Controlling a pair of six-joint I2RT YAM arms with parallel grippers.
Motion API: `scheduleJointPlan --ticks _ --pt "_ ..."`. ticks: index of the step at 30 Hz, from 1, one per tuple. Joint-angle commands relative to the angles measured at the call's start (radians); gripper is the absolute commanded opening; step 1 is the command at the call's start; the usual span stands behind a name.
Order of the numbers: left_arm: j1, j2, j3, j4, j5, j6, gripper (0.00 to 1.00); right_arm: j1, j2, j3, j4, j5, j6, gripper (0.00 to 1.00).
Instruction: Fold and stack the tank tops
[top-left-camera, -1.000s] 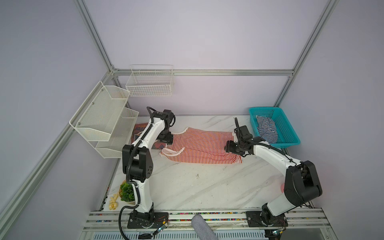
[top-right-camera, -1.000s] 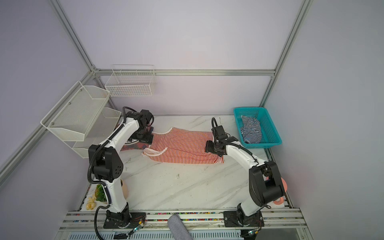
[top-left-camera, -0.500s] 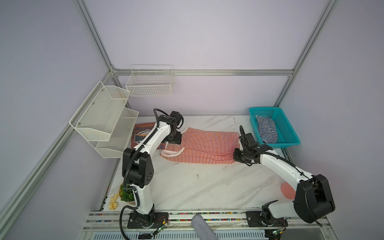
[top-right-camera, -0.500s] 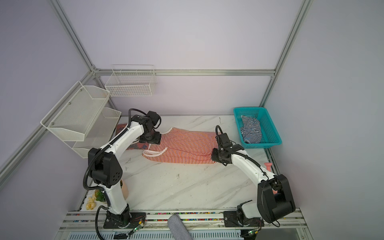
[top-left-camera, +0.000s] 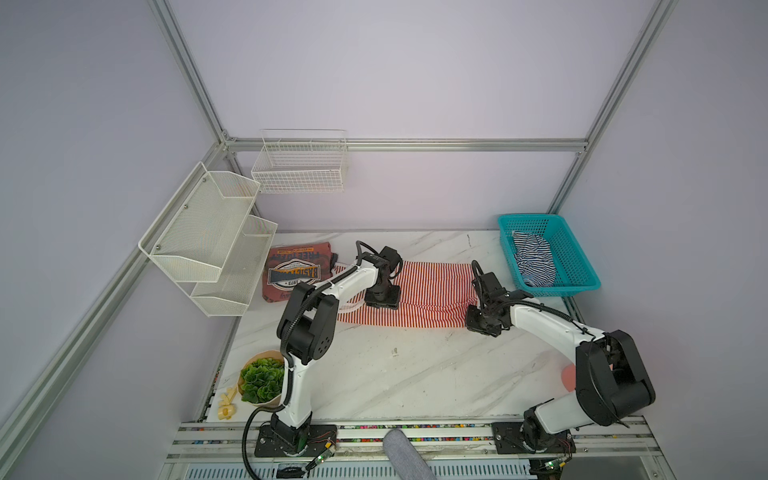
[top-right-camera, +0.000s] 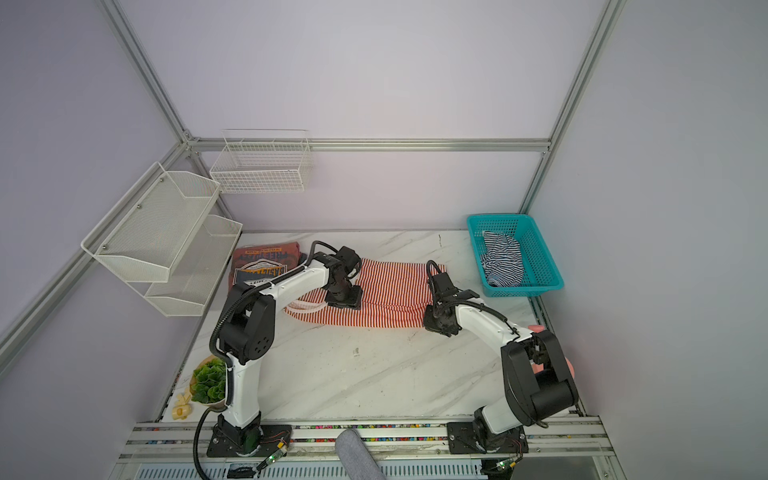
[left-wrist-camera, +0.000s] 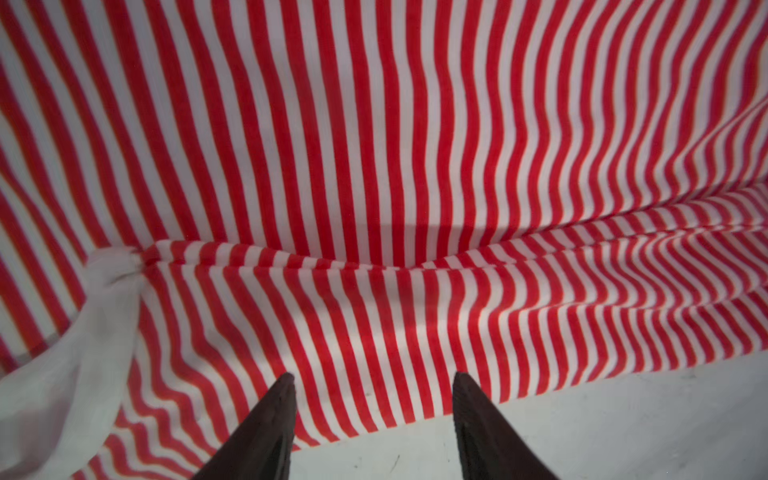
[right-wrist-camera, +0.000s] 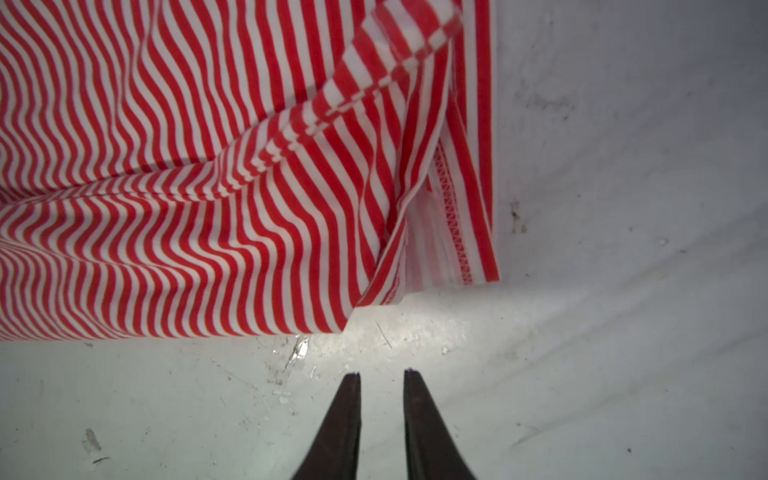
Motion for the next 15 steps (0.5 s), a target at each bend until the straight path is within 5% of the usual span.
scheduleJointPlan --ticks 1,15 --pt "0.005 -0.011 -0.031 0.055 0.027 -0.022 0.60 -0.009 0.031 0.015 0.007 0.035 -0.006 0.24" --pt "0.018 0.050 -0.033 0.066 0.016 -0.026 0.61 -0.044 0.101 0.064 0.060 0.002 -0.017 0.32"
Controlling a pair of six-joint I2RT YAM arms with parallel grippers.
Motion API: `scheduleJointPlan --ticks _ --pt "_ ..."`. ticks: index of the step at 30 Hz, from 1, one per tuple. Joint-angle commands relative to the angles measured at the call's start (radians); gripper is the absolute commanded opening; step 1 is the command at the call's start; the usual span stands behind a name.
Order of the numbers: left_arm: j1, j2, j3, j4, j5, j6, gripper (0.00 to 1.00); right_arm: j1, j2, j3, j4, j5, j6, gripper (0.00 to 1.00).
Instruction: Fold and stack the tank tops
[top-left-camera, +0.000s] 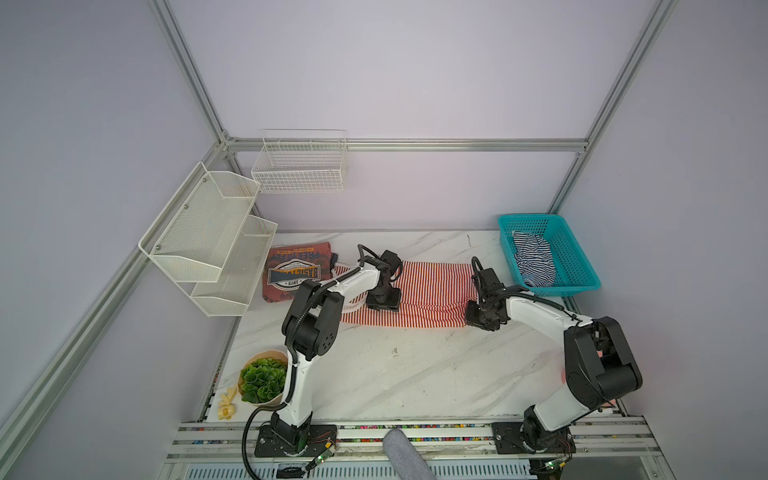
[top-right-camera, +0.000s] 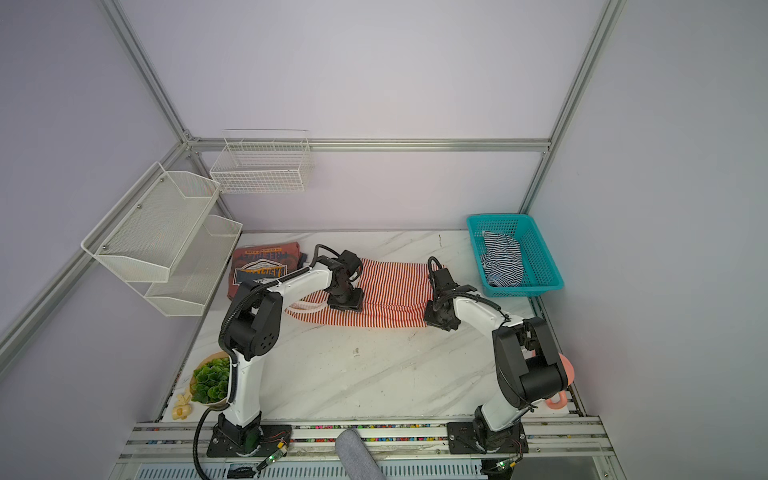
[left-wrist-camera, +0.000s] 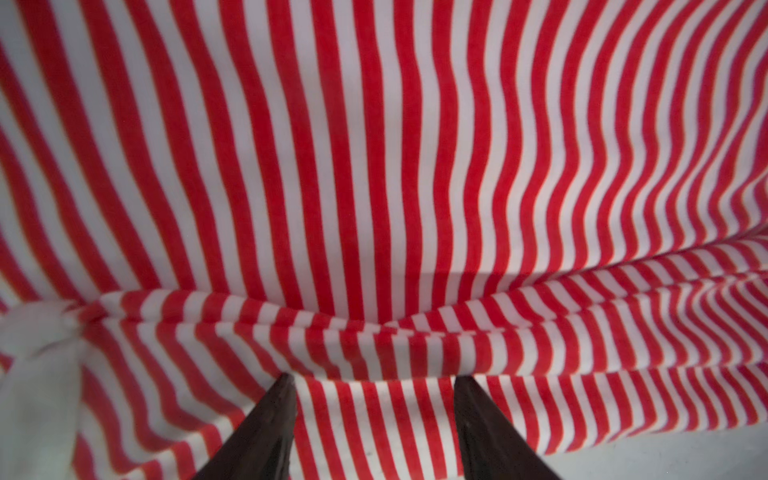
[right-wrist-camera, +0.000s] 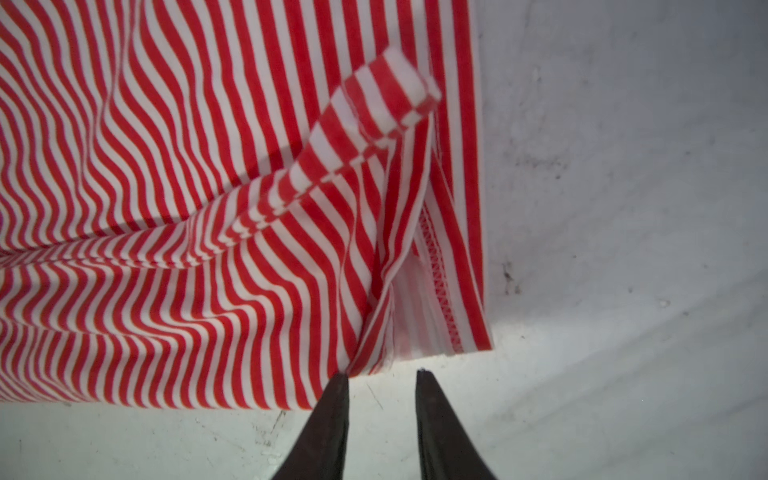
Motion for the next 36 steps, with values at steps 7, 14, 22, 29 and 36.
scheduleJointPlan --ticks 7,14,22,29,36 --pt "0.010 0.009 -0.037 0.019 0.013 -0.018 0.61 -0.005 0.045 0.016 0.041 -0.017 -0.004 0.34" --pt "0.013 0.011 -0.055 0.022 0.005 -0.021 0.61 -0.006 0.063 0.015 0.041 -0.012 -0.004 0.23" --pt "0.030 0.029 -0.081 0.024 -0.011 -0.030 0.61 -0.020 0.018 -0.015 0.017 0.001 0.015 0.00" --pt "0.046 0.053 -0.124 0.024 -0.048 -0.048 0.60 -0.036 -0.033 -0.038 -0.033 0.031 0.008 0.00" --pt "0.070 0.059 -0.170 0.044 -0.059 -0.071 0.60 -0.047 -0.065 -0.046 -0.105 0.104 0.002 0.00"
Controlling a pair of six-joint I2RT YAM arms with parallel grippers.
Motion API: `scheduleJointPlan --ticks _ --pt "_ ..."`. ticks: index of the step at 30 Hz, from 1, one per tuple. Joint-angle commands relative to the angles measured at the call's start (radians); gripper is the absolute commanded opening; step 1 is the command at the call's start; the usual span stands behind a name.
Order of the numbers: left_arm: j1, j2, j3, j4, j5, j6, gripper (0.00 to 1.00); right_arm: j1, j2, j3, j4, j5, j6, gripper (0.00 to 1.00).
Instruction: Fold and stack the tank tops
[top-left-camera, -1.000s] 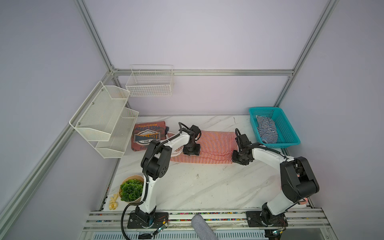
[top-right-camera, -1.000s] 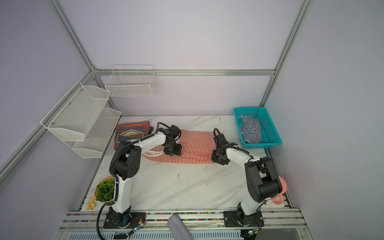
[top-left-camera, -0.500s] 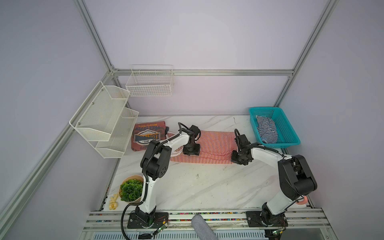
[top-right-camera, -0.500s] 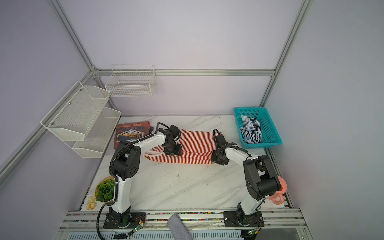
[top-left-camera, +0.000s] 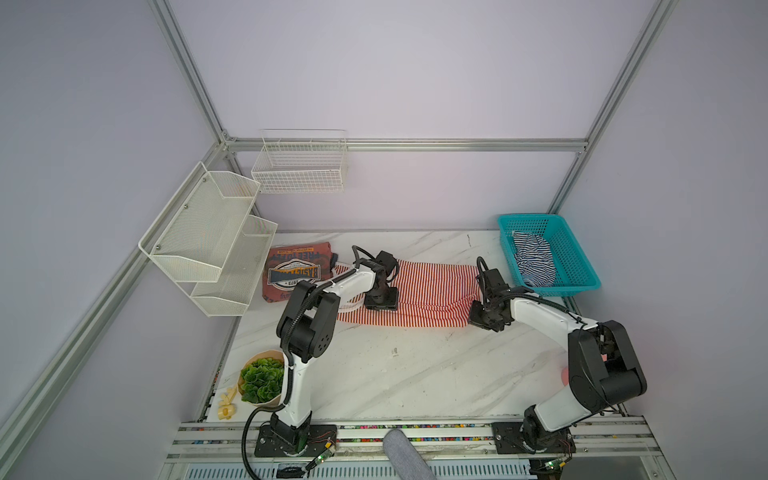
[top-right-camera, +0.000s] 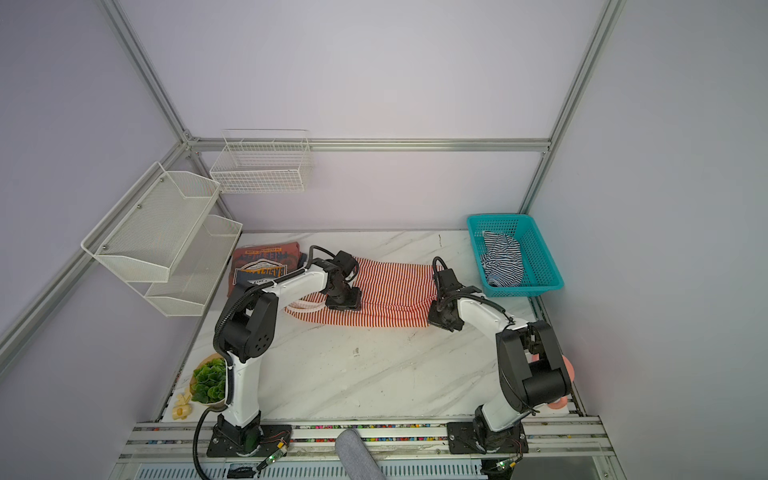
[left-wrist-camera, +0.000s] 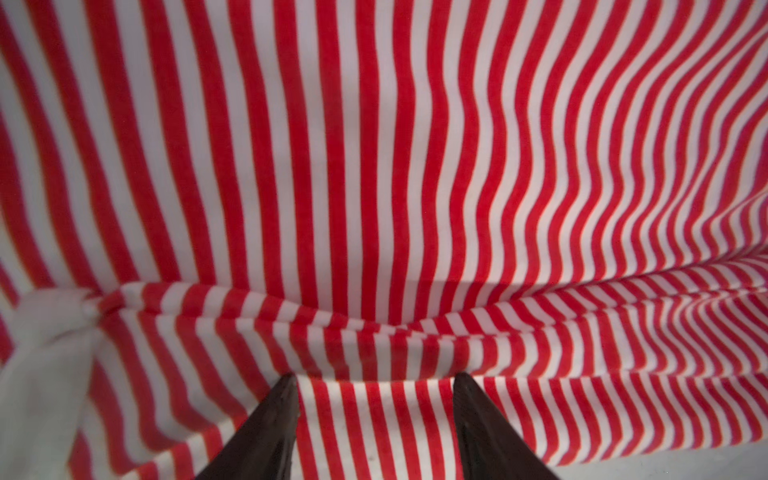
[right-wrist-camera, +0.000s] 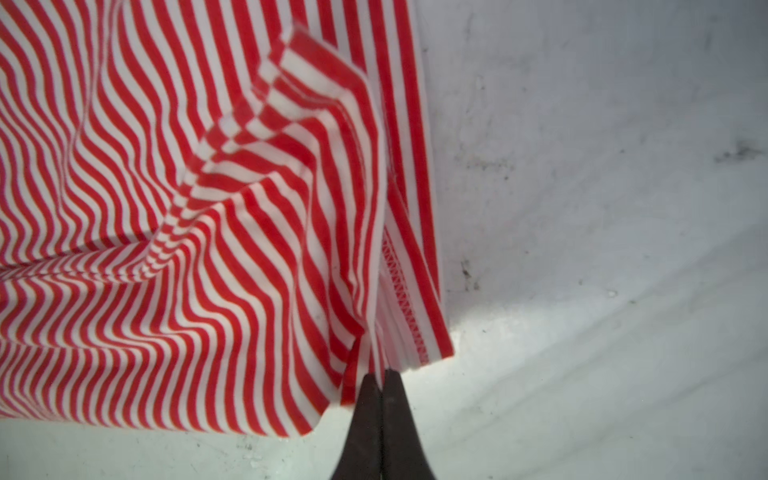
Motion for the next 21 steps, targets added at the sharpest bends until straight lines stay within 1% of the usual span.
scheduleJointPlan --ticks 1,13,16,18,21 --pt "0.047 0.096 -0.091 -0.041 -0.072 -0.025 0.60 -0.011 -0.028 -0.020 -0.094 0.076 0.001 0.00" --pt "0.058 0.088 -0.118 -0.030 -0.073 -0.028 0.58 -0.012 -0.050 -0.021 -0.197 0.203 0.016 0.00" --pt "0.056 0.074 -0.132 -0.027 -0.064 -0.034 0.59 -0.013 -0.056 -0.026 -0.203 0.199 0.020 0.01" --pt "0.048 0.058 -0.143 -0.023 -0.058 -0.039 0.60 -0.012 -0.063 -0.027 -0.201 0.188 0.020 0.15" --pt "0.020 0.025 -0.154 -0.018 -0.051 -0.046 0.66 -0.012 -0.077 -0.015 -0.209 0.182 0.019 0.25"
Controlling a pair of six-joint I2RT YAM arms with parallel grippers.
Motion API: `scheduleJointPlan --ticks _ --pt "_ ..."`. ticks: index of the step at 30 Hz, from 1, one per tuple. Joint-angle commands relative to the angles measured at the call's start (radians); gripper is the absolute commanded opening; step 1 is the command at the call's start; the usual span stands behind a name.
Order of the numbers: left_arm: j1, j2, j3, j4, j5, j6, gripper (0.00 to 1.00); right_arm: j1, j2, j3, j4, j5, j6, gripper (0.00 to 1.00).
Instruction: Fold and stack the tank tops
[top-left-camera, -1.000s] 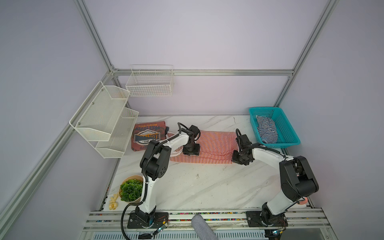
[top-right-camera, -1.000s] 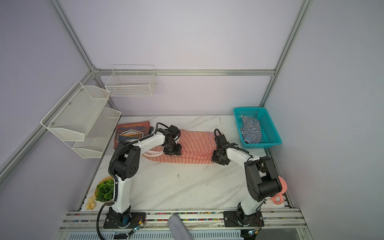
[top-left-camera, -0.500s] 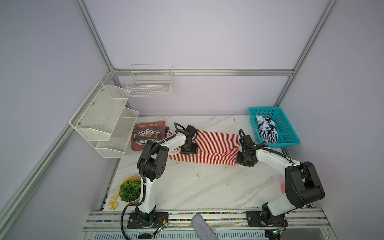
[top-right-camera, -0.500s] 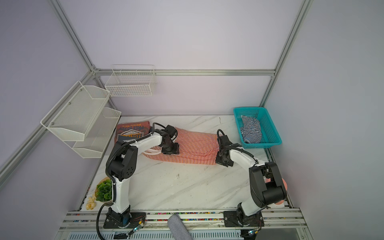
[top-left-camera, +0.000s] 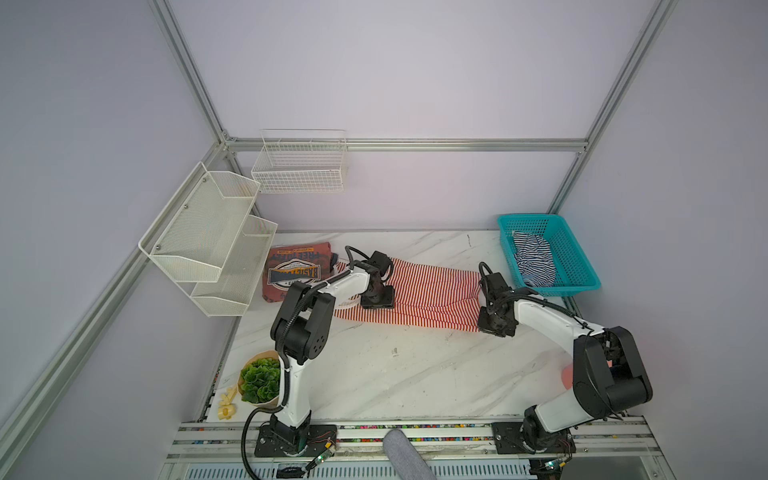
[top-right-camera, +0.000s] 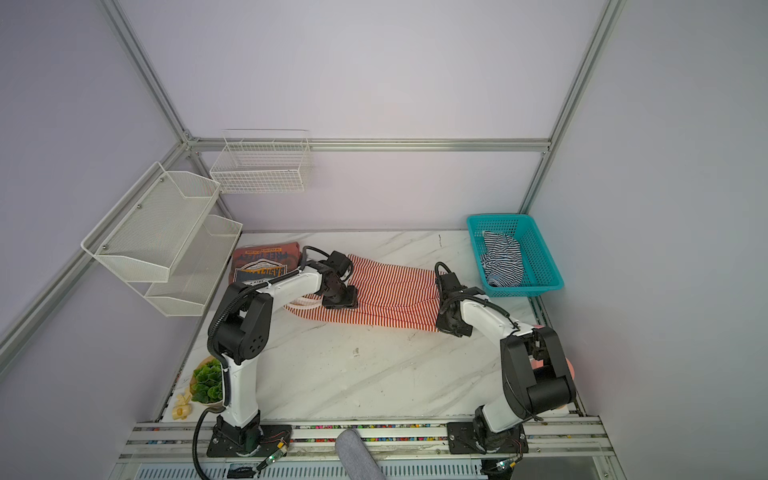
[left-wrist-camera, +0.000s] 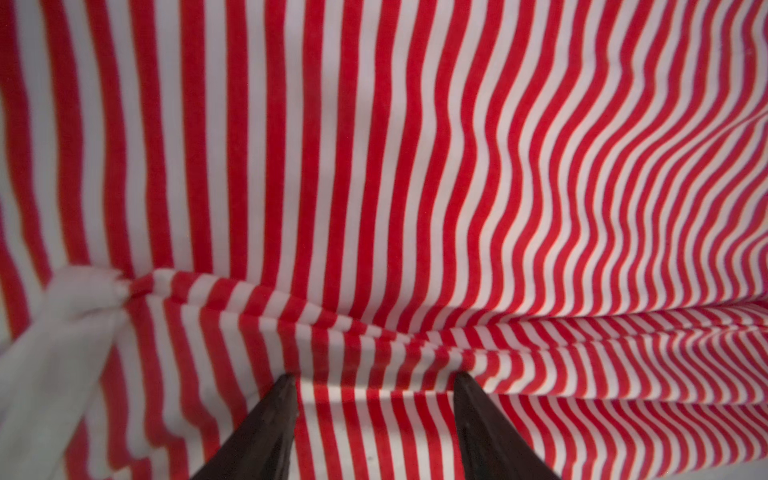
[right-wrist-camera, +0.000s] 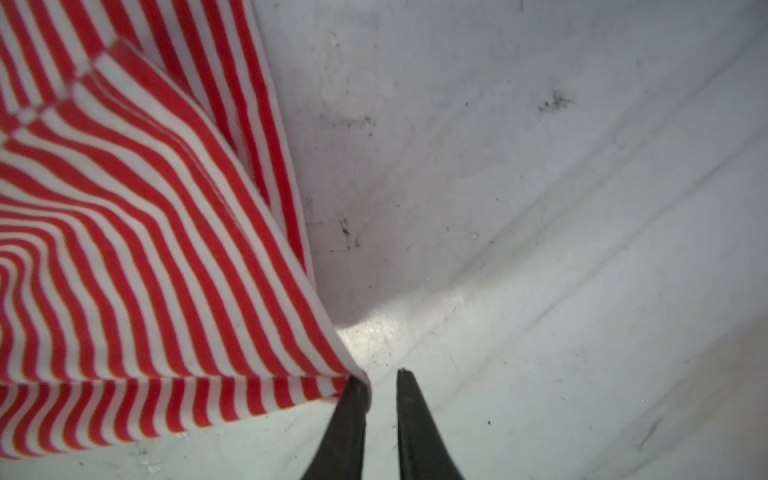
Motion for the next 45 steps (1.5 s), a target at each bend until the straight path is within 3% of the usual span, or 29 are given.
scheduleJointPlan --ticks 1,3,6,17,24,29,38,45 --pt "-0.014 0.054 -0.087 -0.089 -0.053 -0.028 0.67 -0.007 -0.042 0.005 -0.071 0.045 0.013 0.30" --pt "-0.038 0.027 -0.095 -0.086 -0.046 -0.043 0.70 -0.006 -0.051 0.030 -0.085 0.048 0.013 0.40" --pt "-0.070 -0.025 -0.119 -0.076 -0.029 -0.072 0.72 -0.006 -0.063 0.075 -0.104 0.067 0.003 0.45" --pt "-0.093 -0.229 -0.141 -0.117 -0.040 -0.097 0.77 -0.005 -0.059 0.195 -0.092 0.051 -0.016 0.53" --pt "-0.083 -0.274 0.027 -0.196 -0.113 -0.069 0.82 -0.004 0.028 0.245 0.038 -0.060 -0.033 0.53" --pt "-0.027 -0.173 0.257 -0.244 -0.248 0.013 0.83 -0.010 0.165 0.375 0.057 -0.063 -0.071 0.53" --pt "0.104 0.197 0.735 -0.327 -0.203 0.132 0.82 -0.088 0.401 0.580 0.085 -0.132 -0.119 0.59" --pt "0.152 0.361 0.903 -0.306 -0.162 0.144 0.80 -0.122 0.530 0.686 0.096 -0.145 -0.122 0.57"
